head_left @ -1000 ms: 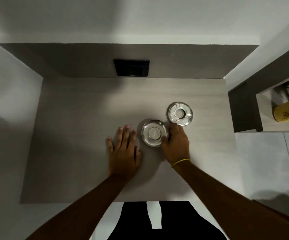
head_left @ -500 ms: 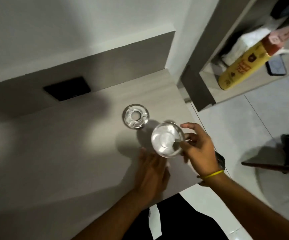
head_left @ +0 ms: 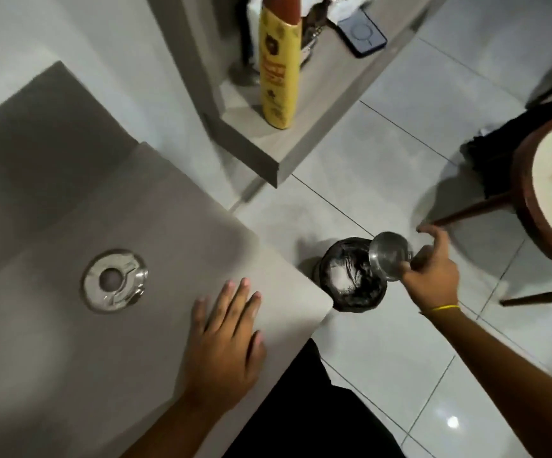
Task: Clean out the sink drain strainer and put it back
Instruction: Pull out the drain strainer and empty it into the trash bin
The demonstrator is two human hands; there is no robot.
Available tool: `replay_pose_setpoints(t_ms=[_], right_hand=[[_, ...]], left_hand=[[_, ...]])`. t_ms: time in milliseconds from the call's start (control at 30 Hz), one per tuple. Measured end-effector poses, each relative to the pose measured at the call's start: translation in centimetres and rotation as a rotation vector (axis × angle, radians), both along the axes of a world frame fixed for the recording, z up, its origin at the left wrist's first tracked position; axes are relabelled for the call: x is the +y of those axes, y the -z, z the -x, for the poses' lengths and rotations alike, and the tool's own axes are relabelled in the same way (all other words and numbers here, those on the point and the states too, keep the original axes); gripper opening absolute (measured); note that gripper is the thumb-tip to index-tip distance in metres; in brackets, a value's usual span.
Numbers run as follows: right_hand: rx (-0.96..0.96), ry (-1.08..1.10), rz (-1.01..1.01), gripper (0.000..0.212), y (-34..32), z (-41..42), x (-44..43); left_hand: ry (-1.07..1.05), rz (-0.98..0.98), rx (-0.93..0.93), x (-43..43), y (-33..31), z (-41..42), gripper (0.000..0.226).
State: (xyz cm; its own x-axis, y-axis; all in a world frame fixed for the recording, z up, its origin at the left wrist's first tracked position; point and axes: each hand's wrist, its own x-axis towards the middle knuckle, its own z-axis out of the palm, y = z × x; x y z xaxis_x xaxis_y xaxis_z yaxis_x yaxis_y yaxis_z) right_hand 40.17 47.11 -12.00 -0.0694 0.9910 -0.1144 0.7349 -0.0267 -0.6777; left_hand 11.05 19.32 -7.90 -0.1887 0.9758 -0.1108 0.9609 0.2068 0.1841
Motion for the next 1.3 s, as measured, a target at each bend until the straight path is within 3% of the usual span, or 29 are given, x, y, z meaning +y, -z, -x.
replay_pose_setpoints(t_ms=[100,333,467,667,833,967,1100,1167,1233,1300], right_hand=[[-0.363,-0.244,-0.079,0.060,6.6,0.1,1.3],[-0.842,-0.777,0.093,0.092,17.8,1.0,3.7],[-0.894,-0.956,0.120,0.088,21.8,1.0,3.8],[-1.064,-1.025,0.155,0.077,25.2,2.0,4.5],[-1.019,-1.046,0.196,0.098,26.7,2.3,4.2],[-1.112,-1.093,0.191,0.076,26.9,3.0,4.6],[-1.050,-1.066,0.194,0.094,26.9,3.3,4.7],[-1.057,-1.089,0.208,0.084,26.6,3.5,4.7],[-1.119,-1.150,0.203,0.060,26.7,3.7,4.6],[-1.138,-1.136,0.226,0.065,26.7,4.0,4.5]], left_hand=[[0.002,-0.015,0.016,0.2,0.5,0.2,0.068],[0.023,-0.085,0.099,1.8,0.8,-0.5,0.069],[0.017,-0.130,0.143,2.2,0.9,-1.0,0.062],[0.050,-0.122,0.106,2.7,1.4,-0.4,0.054],[0.067,-0.072,0.053,3.1,1.3,-0.1,0.064],[0.059,-0.097,0.070,2.7,1.3,-0.2,0.064],[0.052,-0.147,0.093,2.6,1.4,-0.6,0.058],[0.055,-0.159,0.126,2.4,1.5,-0.8,0.053],[0.055,-0.166,0.141,2.4,1.3,-0.9,0.052],[0.045,-0.155,0.137,2.4,1.2,-1.0,0.058]])
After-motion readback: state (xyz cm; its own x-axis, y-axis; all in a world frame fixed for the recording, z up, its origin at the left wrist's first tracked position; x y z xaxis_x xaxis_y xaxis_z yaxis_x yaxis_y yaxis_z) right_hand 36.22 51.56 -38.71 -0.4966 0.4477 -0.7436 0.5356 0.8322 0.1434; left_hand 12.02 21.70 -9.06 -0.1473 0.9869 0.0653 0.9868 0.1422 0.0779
